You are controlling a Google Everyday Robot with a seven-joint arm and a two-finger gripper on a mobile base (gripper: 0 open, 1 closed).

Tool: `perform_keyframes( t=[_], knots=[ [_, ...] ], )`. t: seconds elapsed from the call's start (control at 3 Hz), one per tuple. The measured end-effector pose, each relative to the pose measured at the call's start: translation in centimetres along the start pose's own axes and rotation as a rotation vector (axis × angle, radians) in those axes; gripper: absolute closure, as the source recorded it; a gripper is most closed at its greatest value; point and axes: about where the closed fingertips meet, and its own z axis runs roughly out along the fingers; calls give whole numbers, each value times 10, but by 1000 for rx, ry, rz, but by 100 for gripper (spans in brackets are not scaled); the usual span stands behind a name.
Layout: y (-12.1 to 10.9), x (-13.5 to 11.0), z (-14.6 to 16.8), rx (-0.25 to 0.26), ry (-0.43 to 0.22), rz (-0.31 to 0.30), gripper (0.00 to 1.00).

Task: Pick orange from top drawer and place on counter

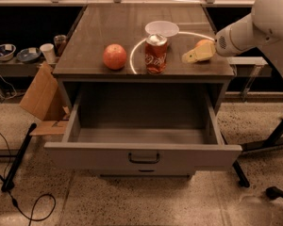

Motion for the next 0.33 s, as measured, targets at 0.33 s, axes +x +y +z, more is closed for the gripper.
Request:
perform_keyframes(
  t=[0.33],
  knots=[
    [0,0,0,0,0,0,0]
  ],
)
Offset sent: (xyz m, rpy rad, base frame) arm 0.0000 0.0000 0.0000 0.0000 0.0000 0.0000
